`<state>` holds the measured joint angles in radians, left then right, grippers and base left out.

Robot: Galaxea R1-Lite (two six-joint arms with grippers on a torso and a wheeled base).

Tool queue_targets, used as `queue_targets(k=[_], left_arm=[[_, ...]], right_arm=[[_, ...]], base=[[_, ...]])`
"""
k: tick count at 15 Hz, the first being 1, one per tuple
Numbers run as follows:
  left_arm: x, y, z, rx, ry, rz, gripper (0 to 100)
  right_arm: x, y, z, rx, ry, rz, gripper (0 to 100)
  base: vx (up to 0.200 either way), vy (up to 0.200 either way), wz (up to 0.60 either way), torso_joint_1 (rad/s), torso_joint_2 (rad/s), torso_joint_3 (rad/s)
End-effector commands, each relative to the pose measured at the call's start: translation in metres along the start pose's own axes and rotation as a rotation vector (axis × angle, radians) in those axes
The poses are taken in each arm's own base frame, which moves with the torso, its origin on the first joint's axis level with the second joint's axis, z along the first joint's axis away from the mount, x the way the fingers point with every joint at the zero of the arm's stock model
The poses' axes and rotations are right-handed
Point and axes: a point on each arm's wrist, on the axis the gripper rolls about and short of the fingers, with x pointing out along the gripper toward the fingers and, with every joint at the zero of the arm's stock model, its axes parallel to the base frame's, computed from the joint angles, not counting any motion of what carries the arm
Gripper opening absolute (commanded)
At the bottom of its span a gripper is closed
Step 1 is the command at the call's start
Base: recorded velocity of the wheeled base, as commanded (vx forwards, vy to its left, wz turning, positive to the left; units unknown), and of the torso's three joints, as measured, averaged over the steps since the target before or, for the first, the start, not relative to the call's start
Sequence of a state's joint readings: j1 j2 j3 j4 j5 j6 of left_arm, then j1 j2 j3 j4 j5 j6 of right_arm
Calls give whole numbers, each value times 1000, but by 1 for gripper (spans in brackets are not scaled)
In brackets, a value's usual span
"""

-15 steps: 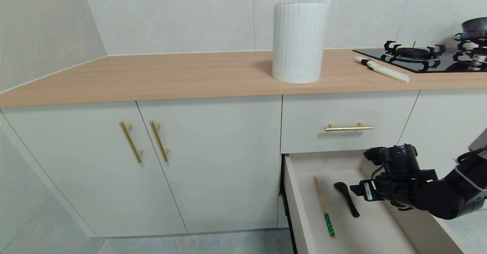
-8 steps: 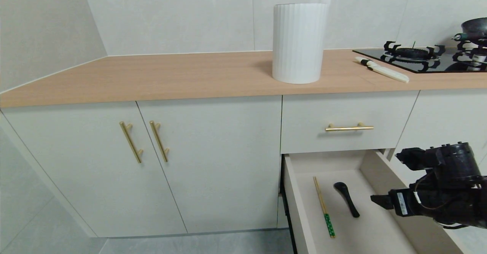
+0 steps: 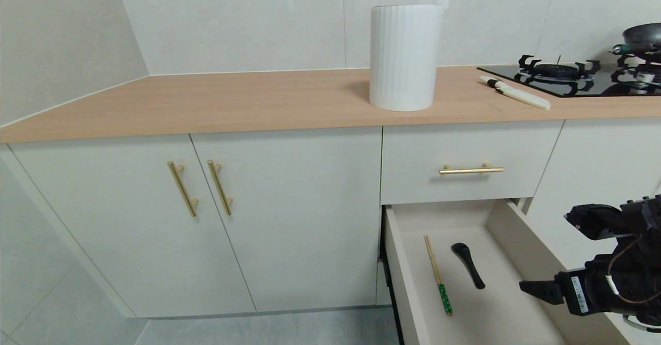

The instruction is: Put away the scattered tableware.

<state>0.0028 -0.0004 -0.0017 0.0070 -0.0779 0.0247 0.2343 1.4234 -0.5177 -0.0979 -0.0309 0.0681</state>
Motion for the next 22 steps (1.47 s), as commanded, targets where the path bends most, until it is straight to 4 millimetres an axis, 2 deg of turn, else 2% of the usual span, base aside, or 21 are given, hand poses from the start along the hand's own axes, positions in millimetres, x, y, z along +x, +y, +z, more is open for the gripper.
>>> queue_targets(k=[1, 7, 12, 17, 19, 22], left_arm=[[0, 0, 0, 0, 1, 0, 100], [0, 0, 0, -3, 1, 5, 100], [0, 0, 0, -5, 0, 11, 100], [0, 0, 0, -5, 0, 11, 100], [0, 0, 0, -5, 0, 11, 100], [0, 0, 0, -5, 0, 11, 100]], right_arm=[[-3, 4, -1, -15, -4, 13, 100], [0, 11, -8, -48, 31, 38, 100], [14, 12, -13, -51, 97, 36, 100], [17, 14, -16, -61, 125, 44, 100], [17, 17, -19, -79, 202, 37, 100], [28, 19, -19, -80, 250, 15, 100]], base=[[-200, 0, 0, -2, -2, 2], [-200, 0, 0, -2, 3, 3], [0, 0, 0, 0, 0, 0], [0, 0, 0, 0, 0, 0], [0, 0, 0, 0, 0, 0], [0, 0, 0, 0, 0, 0]])
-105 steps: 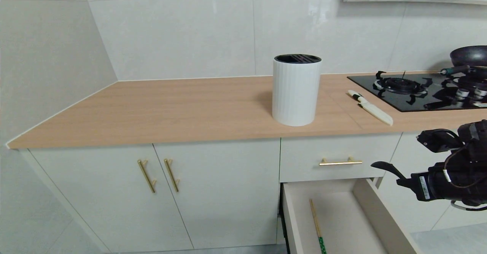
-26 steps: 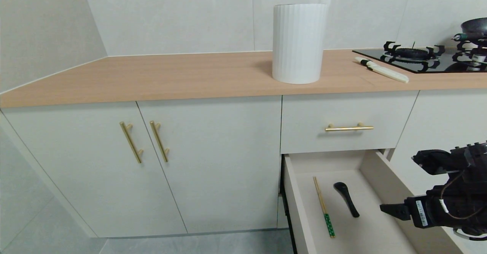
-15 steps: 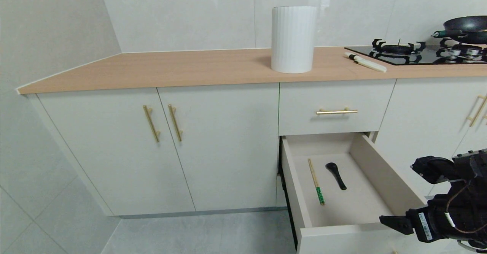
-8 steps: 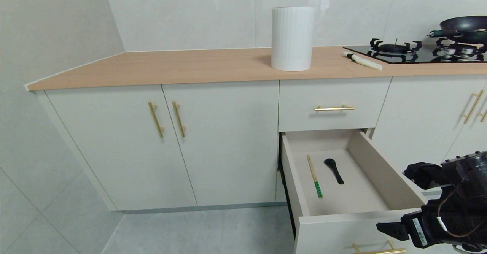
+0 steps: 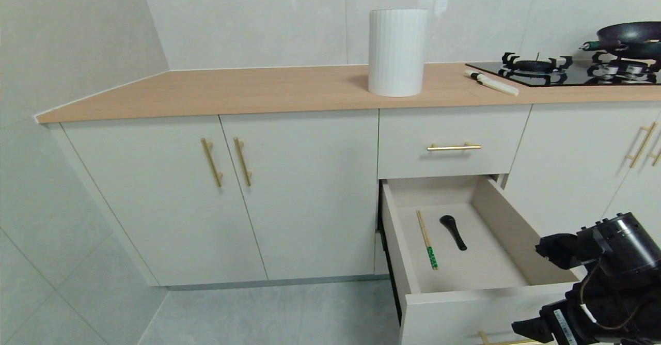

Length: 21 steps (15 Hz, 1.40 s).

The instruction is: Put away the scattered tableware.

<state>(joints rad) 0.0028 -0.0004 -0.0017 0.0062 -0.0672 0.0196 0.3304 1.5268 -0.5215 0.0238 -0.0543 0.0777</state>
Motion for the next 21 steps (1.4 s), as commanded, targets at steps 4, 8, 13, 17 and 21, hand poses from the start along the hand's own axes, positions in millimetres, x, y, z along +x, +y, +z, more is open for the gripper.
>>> queue_targets(k=[4, 8, 13, 17, 21], left_arm=[[0, 0, 0, 0, 1, 0, 100], [0, 0, 0, 0, 1, 0, 100], [0, 0, 0, 0, 1, 0, 100], [0, 0, 0, 0, 1, 0, 100], [0, 0, 0, 0, 1, 0, 100]], right_arm=[[23, 2, 4, 39, 44, -20, 100], [37, -4, 9, 66, 25, -56, 100], [39, -12, 11, 98, -23, -72, 100], [58, -17, 16, 118, -46, -111, 100], [78, -24, 23, 141, -84, -135, 100]], base=[[0, 0, 0, 0, 0, 0], [0, 0, 0, 0, 0, 0], [0, 0, 0, 0, 0, 0], [0, 0, 0, 0, 0, 0], [0, 0, 0, 0, 0, 0]])
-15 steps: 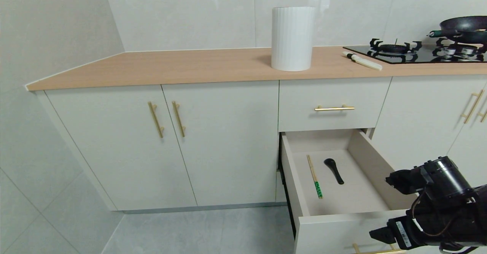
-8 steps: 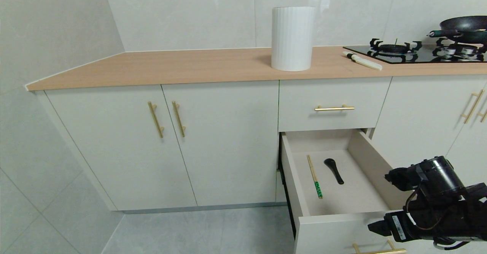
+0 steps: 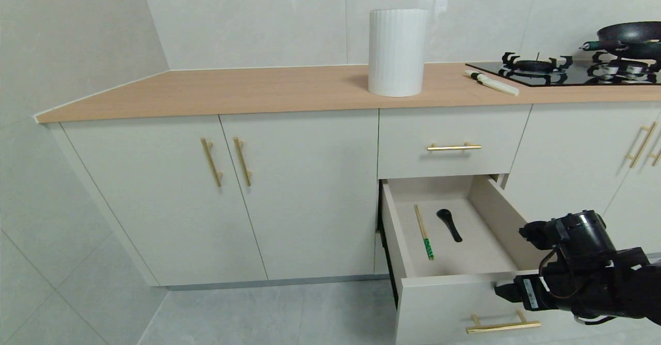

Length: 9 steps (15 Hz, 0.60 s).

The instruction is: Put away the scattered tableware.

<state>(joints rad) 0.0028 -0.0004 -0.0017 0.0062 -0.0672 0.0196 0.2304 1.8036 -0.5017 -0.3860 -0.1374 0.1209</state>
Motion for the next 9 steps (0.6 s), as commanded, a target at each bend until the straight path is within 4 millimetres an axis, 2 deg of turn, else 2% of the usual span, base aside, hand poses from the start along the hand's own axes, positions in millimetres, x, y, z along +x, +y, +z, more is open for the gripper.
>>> queue_targets(k=[1, 6, 9], left_arm=[[0, 0, 0, 0, 1, 0, 100], [0, 0, 0, 0, 1, 0, 100], [0, 0, 0, 0, 1, 0, 100]], right_arm=[[20, 0, -2, 7, 18, -10, 100], [48, 0, 14, 1, -73, -13, 100], [62, -2, 37, -9, -125, -21, 100]], base=[[0, 0, 0, 0, 0, 0], [0, 0, 0, 0, 0, 0], [0, 0, 0, 0, 0, 0]])
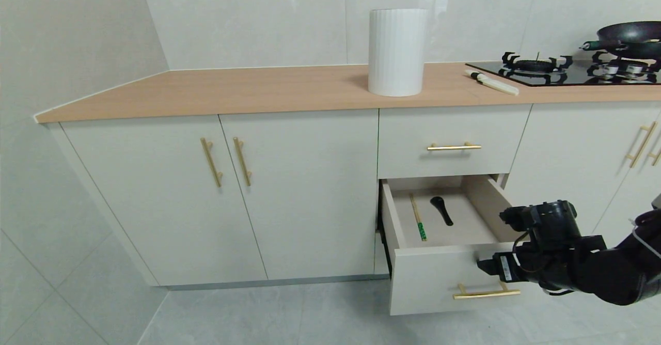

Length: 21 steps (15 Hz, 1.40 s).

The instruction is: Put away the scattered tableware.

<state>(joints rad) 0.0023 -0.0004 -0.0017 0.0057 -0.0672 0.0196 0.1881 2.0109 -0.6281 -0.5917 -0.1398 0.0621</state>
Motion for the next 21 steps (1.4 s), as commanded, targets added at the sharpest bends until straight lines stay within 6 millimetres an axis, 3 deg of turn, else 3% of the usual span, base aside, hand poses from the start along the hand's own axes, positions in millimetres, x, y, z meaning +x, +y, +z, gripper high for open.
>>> queue_targets(k=[1, 6, 12, 15, 21], left_arm=[[0, 0, 0, 0, 1, 0, 100], [0, 0, 0, 0, 1, 0, 100], [0, 0, 0, 0, 1, 0, 100], [0, 0, 0, 0, 1, 0, 100], [0, 0, 0, 0, 1, 0, 100]], right_arm=[[16, 2, 10, 2, -19, -2, 100], [42, 2, 35, -23, -73, -8, 100], [90, 5, 65, -6, -143, -11, 100], [101, 8, 67, -1, -154, -5, 100], [116, 2, 92, 23, -235, -16, 100]], base=[[0, 0, 0, 0, 0, 0], [0, 0, 0, 0, 0, 0], [0, 0, 0, 0, 0, 0], [0, 0, 0, 0, 0, 0], [0, 0, 0, 0, 0, 0]])
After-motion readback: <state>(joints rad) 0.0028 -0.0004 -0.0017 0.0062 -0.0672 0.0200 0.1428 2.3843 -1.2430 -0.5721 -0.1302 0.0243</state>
